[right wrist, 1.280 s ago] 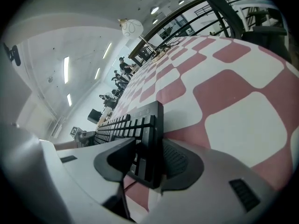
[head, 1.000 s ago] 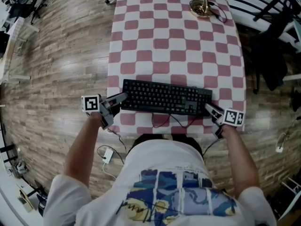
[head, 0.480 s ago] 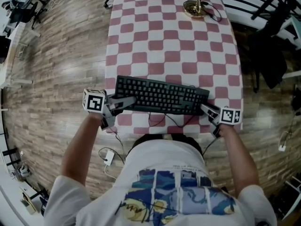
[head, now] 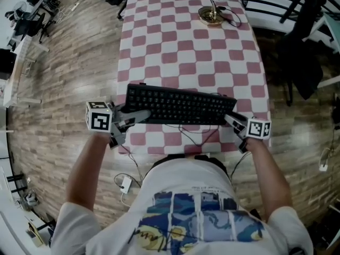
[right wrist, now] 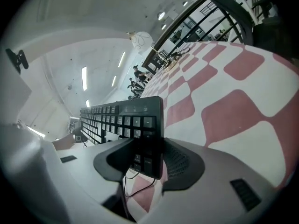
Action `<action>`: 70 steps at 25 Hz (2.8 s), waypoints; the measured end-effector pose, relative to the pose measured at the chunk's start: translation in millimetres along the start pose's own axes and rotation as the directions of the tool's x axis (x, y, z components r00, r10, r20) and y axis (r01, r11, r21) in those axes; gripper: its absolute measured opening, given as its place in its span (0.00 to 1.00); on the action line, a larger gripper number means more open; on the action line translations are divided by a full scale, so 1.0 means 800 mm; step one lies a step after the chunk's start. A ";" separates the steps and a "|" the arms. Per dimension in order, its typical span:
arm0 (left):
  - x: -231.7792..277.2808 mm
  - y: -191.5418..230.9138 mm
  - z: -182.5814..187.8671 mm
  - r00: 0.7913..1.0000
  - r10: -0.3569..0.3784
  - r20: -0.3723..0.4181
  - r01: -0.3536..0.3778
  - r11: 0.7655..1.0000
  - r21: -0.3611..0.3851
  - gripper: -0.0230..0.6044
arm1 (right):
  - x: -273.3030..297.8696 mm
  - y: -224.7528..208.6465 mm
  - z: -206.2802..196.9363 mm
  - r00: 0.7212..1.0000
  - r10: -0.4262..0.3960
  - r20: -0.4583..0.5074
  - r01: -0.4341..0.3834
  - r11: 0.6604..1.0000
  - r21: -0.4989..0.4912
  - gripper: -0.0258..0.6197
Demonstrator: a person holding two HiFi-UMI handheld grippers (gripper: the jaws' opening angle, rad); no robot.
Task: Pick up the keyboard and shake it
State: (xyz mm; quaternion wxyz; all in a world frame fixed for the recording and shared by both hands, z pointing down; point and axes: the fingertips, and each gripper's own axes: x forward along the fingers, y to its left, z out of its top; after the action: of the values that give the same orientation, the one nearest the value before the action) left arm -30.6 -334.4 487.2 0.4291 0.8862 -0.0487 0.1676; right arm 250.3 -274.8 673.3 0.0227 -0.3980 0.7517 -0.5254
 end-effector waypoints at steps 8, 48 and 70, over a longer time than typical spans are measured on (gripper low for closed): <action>0.010 -0.068 0.048 0.998 0.068 0.000 -0.066 0.956 0.287 0.18 | -0.022 0.023 0.057 0.995 0.068 0.071 -0.057 0.988 -0.146 0.30; 0.001 -0.253 0.078 0.976 0.181 0.120 -0.200 0.537 0.819 0.18 | -0.066 0.106 0.175 0.997 0.005 0.077 0.039 0.828 -0.560 0.33; 0.004 -0.338 0.083 0.971 0.182 0.152 -0.183 0.168 0.969 0.18 | -0.079 0.148 0.208 0.985 0.006 0.172 0.116 0.717 -0.687 0.30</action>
State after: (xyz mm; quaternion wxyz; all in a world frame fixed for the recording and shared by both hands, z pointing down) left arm 51.7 -216.2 248.4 -0.2538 0.9434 -0.0370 0.2101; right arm 300.7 -348.1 478.8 -0.0827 -0.4408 0.8772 -0.1715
